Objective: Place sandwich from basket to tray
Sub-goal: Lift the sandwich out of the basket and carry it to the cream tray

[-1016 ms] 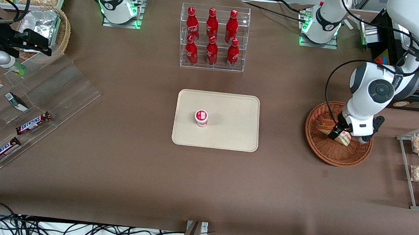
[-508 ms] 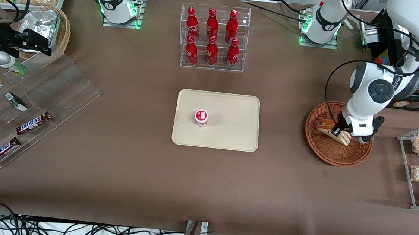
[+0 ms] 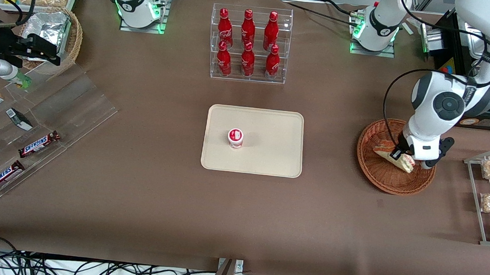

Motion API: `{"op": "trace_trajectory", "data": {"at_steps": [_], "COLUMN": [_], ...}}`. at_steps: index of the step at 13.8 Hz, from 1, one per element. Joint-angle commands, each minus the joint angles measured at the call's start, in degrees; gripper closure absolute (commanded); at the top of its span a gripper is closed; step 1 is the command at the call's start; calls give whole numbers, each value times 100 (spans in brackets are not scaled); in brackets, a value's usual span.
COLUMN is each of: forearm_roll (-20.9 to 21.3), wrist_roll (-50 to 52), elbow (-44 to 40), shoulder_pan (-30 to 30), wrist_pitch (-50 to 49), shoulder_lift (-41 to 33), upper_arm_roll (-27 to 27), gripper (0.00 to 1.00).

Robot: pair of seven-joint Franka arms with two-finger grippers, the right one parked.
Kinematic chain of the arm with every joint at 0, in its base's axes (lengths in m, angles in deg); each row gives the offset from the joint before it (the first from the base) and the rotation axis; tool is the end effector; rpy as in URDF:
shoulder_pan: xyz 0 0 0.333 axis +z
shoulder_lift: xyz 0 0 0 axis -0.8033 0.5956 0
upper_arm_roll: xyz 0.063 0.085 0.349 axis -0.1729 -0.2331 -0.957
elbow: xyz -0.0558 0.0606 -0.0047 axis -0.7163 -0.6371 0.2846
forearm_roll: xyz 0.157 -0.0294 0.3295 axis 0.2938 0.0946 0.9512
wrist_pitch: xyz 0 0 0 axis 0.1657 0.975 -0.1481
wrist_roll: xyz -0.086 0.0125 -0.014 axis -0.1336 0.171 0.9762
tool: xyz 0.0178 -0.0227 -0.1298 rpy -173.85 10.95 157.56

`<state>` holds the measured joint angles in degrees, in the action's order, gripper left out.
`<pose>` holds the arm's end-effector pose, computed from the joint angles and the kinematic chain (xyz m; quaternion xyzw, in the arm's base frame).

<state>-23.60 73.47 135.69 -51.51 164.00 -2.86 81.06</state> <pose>0.5521 0.0019 0.3181 -0.9115 -0.4033 -0.0385 0.0706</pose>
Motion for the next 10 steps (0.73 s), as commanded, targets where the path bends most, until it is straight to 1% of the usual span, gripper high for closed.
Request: {"op": "trace_trajectory", "data": {"at_steps": [1, 3, 5, 7, 8, 10], "forearm_roll": [-219, -694, -967, -1065, -1074, -1048], "wrist_roll": [-602, -1217, -1631, -1991, -2306, -3184], "elbow": [-916, -1874, -2788, -3353, -3442, -3504], "shoulder_pan": [35, -17, -79, -79, -79, -62], "wrist_pitch": [-1429, -2650, -3601, -4069, -4123, -4106], "shoulder_lift": [-232, -224, -180, -153, -153, -162], "upper_arm_roll": [300, 345, 354, 660, 844, 1406], "gripper": [100, 100, 100, 100, 100, 100]}}
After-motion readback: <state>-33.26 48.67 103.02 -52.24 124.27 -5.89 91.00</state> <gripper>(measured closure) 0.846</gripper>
